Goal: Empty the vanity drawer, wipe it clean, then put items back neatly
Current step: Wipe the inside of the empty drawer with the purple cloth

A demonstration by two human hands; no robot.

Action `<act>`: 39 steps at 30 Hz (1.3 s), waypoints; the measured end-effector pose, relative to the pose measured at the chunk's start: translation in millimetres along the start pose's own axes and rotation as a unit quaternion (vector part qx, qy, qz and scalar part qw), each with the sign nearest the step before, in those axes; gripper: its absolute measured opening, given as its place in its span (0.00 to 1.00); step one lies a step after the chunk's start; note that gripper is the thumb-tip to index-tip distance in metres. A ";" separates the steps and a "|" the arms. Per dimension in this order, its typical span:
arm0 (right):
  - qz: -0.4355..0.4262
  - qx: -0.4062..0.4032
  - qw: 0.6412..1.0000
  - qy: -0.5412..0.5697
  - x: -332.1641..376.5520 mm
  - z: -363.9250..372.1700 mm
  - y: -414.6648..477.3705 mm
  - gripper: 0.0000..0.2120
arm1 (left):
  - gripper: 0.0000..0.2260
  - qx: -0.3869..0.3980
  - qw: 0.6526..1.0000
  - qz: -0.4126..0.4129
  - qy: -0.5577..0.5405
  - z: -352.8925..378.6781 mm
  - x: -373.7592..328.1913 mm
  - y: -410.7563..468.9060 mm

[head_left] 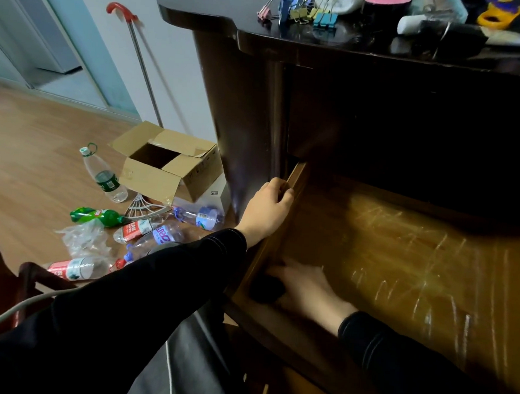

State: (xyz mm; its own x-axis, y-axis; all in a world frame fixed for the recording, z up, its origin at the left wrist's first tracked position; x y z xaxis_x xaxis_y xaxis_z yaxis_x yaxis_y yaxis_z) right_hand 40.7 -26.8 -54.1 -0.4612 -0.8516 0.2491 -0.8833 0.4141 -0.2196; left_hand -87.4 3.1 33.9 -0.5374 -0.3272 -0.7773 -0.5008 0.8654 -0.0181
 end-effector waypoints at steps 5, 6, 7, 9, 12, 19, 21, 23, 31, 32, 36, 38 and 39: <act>0.001 -0.021 1.000 -0.023 -1.1 -16.6 -1.2 0.22 | 0.15 -0.001 1.000 -0.001 -0.002 0.3 1.9 2.0; -0.030 -0.003 0.999 -0.019 10.1 -9.6 -6.9 0.22 | 0.14 -0.002 1.000 0.000 -0.001 0.5 2.8 2.5; -0.064 0.019 0.997 -0.034 21.5 -0.1 -12.2 0.25 | 0.14 -0.003 1.000 0.001 -0.001 0.8 3.8 3.1; -0.110 0.035 0.993 -0.039 32.0 9.4 -21.2 0.31 | 0.14 -0.007 1.000 0.004 0.000 1.3 5.8 3.9; -0.045 0.001 0.999 0.001 13.7 -8.7 -10.6 0.29 | 0.14 -0.018 1.000 0.007 0.001 1.1 6.5 4.5; -0.102 0.061 0.992 -0.034 36.0 11.1 -26.6 0.29 | 0.15 -0.016 1.000 0.012 0.005 0.6 5.4 3.2; -0.075 0.028 0.997 -0.012 26.9 2.1 -19.7 0.27 | 0.14 -0.020 1.000 0.012 0.007 0.4 5.6 3.7; -0.016 -0.028 0.999 0.028 7.9 -14.5 -12.2 0.23 | 0.14 -0.022 1.000 0.009 0.006 0.5 6.1 5.1; -0.102 0.062 0.993 -0.026 25.6 9.4 -25.1 0.33 | 0.14 -0.022 1.000 0.012 0.005 2.1 8.4 6.1; -0.079 0.038 0.996 -0.019 17.3 2.0 -19.5 0.33 | 0.15 -0.022 1.000 0.010 0.004 2.1 8.9 6.4; 0.012 -0.038 0.999 -0.001 -6.1 -25.0 -11.7 0.30 | 0.15 -0.028 1.000 0.007 -0.002 1.3 9.8 7.0; -0.033 -0.019 0.999 -0.002 10.1 -16.1 -18.8 0.27 | 0.15 -0.027 1.000 0.009 -0.004 1.4 9.5 7.0; -0.070 0.012 0.997 -0.010 21.3 -4.9 -23.6 0.28 | 0.15 -0.027 1.000 0.009 -0.004 1.7 9.9 7.3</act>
State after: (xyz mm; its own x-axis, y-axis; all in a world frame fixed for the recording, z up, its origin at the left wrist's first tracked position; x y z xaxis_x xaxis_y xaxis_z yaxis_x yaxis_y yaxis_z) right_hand 51.3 -53.1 -39.1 -0.3318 -0.9070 0.2594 -0.9364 0.2832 -0.2073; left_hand -95.2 6.7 25.0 -0.5415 -0.3088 -0.7819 -0.5272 0.8492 0.0297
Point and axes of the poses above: each hand's wrist, its own y-axis towards the middle knuckle, its own z-axis out of the palm, x = y × z, the point moved 6 cm from there along y, towards the middle knuckle, and after that the axes turned 2 degrees about -y, right-handed, at the moved point
